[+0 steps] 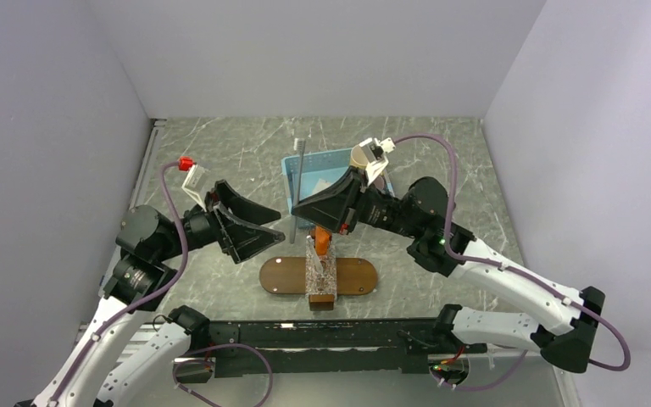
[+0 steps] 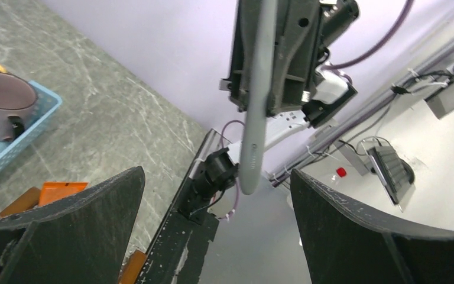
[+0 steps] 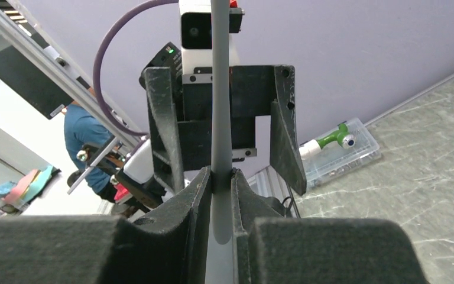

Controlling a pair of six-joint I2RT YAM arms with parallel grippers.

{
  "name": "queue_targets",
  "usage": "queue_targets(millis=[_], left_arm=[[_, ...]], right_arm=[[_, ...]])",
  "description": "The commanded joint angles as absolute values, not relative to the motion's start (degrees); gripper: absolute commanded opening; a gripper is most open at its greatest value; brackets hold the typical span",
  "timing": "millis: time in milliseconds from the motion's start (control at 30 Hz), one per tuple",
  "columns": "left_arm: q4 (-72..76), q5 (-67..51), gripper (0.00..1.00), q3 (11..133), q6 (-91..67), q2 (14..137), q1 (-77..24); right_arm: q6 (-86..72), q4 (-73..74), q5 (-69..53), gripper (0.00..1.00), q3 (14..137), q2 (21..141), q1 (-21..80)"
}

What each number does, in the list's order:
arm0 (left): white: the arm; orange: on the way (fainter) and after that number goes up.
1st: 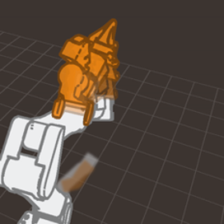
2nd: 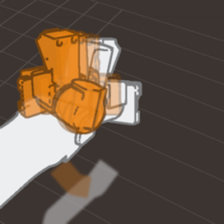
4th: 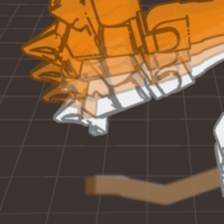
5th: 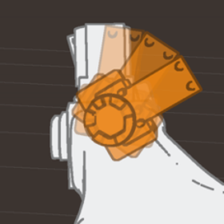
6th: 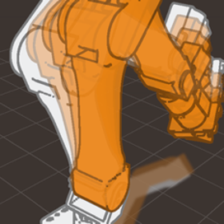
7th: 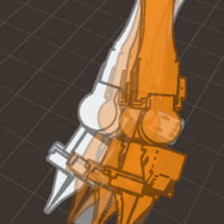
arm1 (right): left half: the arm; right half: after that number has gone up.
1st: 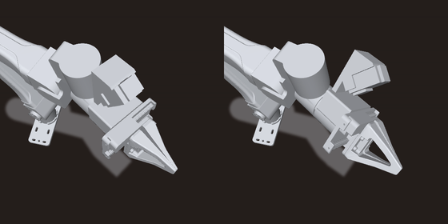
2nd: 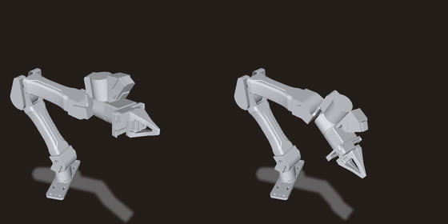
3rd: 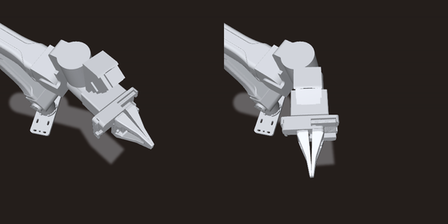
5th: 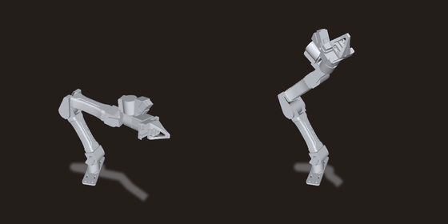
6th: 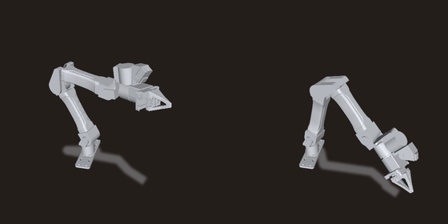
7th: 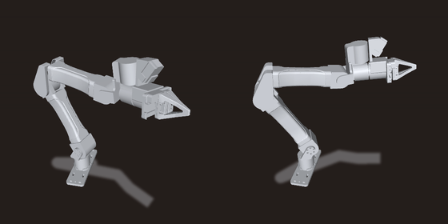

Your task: Prepare toiletry sets of a toothbrush and toothpaste on the tray

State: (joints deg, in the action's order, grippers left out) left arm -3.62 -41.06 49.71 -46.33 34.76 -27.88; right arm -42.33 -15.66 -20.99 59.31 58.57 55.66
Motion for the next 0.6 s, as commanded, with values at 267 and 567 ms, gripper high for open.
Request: queue_targets(millis=[267,567], left_arm=[[17.8,-52.1,0.93,44.6,-55.9,36.6,-27.9],[16.2,-53.0,0.59,44.0,-54.6,35.3,-27.9]], right_arm=[[-48.1,-28.6,-21.7,0.0,60.2,65.2,56.5],[-47.8,-27.9,-19.8,0.0,60.3,65.4,56.5]])
